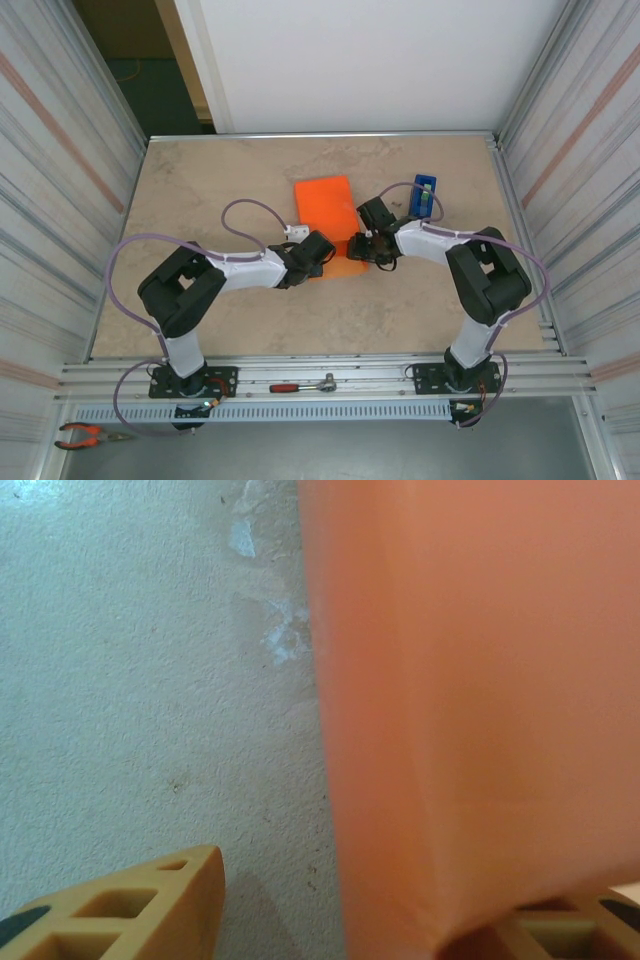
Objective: Wrap the gift box in paper
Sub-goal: Fold the third fold of the wrapping paper on the gift box.
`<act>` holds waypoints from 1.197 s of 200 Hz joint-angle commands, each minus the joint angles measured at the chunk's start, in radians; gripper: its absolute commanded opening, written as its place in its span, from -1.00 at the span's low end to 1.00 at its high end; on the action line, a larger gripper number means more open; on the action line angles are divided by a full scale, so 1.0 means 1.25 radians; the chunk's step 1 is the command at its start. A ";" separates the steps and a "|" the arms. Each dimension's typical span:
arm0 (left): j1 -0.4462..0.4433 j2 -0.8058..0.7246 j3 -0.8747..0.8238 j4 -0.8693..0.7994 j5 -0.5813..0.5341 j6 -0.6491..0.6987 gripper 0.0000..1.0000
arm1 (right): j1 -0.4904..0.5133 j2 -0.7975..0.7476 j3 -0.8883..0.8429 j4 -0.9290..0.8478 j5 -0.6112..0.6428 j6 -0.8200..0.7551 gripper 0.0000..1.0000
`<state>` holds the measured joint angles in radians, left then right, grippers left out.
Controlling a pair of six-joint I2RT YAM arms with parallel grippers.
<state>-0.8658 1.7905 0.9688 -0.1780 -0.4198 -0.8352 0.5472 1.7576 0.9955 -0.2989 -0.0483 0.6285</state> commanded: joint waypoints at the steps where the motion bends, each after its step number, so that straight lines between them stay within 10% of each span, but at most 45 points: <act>1: -0.004 0.011 0.008 0.001 -0.014 -0.002 0.10 | 0.013 0.010 0.011 -0.010 0.025 0.009 -0.03; 101: -0.004 0.009 0.010 0.005 -0.005 0.004 0.09 | 0.039 0.008 -0.002 -0.026 0.034 0.025 -0.98; 191: 0.019 -0.090 -0.080 0.056 0.107 -0.049 0.14 | 0.049 -0.005 -0.012 -0.034 0.031 0.043 -1.00; 239: 0.019 -0.097 -0.109 0.090 0.117 -0.066 -0.28 | 0.060 -0.012 -0.022 -0.028 0.028 0.059 -1.00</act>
<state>-0.8459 1.6943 0.8455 -0.1013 -0.2905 -0.8955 0.6094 1.7592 0.9924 -0.3012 -0.0189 0.6735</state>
